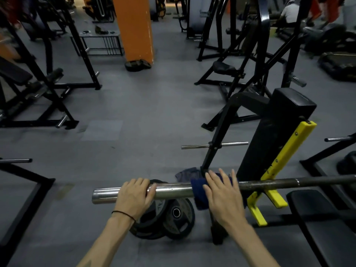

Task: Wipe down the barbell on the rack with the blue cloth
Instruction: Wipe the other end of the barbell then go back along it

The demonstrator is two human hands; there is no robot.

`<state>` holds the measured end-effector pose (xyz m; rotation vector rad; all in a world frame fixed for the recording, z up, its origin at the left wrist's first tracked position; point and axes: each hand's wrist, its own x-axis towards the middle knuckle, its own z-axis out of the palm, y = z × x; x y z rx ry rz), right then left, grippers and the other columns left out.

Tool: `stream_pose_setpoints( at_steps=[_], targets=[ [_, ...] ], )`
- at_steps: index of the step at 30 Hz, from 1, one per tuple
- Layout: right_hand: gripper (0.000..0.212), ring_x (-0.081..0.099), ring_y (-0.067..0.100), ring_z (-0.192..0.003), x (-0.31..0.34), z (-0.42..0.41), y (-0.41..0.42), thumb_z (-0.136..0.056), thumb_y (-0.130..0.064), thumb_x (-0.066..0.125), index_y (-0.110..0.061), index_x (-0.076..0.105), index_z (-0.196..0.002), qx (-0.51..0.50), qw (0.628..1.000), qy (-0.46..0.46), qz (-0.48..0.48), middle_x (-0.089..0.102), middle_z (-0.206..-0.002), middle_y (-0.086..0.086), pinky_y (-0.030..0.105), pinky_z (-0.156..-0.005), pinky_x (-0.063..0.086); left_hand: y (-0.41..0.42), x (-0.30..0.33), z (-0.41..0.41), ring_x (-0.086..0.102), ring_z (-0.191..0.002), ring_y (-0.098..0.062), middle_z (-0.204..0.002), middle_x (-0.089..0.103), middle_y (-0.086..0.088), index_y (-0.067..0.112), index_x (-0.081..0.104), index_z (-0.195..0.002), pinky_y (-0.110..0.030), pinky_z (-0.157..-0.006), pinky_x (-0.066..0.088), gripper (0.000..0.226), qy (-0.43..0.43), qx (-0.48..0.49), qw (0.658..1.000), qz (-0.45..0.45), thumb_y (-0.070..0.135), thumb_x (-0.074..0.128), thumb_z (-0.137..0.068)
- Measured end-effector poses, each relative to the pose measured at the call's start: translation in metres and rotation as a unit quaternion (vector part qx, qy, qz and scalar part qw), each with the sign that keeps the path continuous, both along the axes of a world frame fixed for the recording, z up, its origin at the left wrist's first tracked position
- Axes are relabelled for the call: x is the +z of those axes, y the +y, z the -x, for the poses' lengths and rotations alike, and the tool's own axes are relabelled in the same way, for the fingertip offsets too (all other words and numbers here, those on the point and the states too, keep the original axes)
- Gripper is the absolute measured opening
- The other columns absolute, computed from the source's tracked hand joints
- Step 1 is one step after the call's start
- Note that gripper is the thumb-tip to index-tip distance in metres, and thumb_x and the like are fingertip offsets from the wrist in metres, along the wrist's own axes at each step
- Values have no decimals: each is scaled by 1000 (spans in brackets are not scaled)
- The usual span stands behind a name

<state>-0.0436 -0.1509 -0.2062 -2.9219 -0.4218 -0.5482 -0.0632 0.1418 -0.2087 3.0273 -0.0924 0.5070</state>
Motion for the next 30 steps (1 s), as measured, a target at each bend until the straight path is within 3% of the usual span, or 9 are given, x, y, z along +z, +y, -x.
stream_pose_setpoints(
  at_steps=[4,7,9,13,15,18,20,26,30],
  targets=[
    [50,43,28,-145,-13,33,87,-106,-35,37,-11,56,-144,21,995,12,-100,54,-151,4,49,-121,22,-25,3,-13,57,-49,-31,-55,59,-4,18,60,-60,-35,-49,40,45,-2,7,1000,11,42,44,-95],
    [49,49,27,-140,-12,27,82,-104,-33,42,-12,57,-144,101,993,6,-54,55,-149,5,45,-122,23,-25,3,-15,57,-45,-31,-53,61,-7,16,62,-57,-33,-47,40,47,2,12,1000,7,40,45,-93],
    [51,55,30,-135,-6,12,41,-107,-37,32,-10,64,-137,34,999,-5,-15,62,-142,9,45,-126,16,-23,5,-15,56,-43,-30,-52,61,-7,15,64,-56,-31,-45,39,46,4,13,1000,6,38,45,-92],
    [65,29,30,-152,-5,27,45,-109,-44,17,-5,55,-144,-109,989,22,-93,46,-156,12,50,-125,16,-26,5,-16,55,-41,-31,-50,60,-7,14,62,-53,-30,-44,40,46,15,22,999,18,34,44,-90],
    [62,15,23,-157,-14,40,100,-107,-45,28,-8,40,-155,-38,985,51,-160,30,-166,8,44,-127,10,-25,6,-19,54,-37,-31,-46,59,-8,13,62,-48,-29,-41,40,50,35,29,999,16,33,42,-89],
    [58,28,25,-153,-19,40,119,-104,-39,40,-5,47,-151,100,989,28,-102,34,-163,10,42,-126,16,-23,10,-24,52,-31,-31,-40,55,-9,9,60,-42,-27,-36,40,54,72,28,997,4,32,39,-86],
    [54,36,31,-148,-12,22,79,-104,-39,38,-4,60,-139,50,998,1,-32,50,-151,15,47,-125,18,-19,12,-28,51,-30,-33,-39,53,-10,9,57,-41,-27,-34,39,50,103,18,995,2,31,38,-82],
    [54,20,32,-155,-9,27,52,-103,-31,36,-5,48,-148,-66,997,0,-33,35,-162,12,48,-127,8,-21,11,-34,68,-91,-34,-100,73,-7,12,65,-105,-35,-64,35,93,173,3,981,-90,33,-15,-64],
    [61,18,18,-156,-27,50,120,-102,-28,43,-8,31,-158,87,988,40,-120,24,-168,5,38,-126,13,-23,25,-30,67,-103,-34,-114,70,-7,14,61,-114,-34,-77,48,46,187,-64,970,-143,29,22,-96]
  ],
)
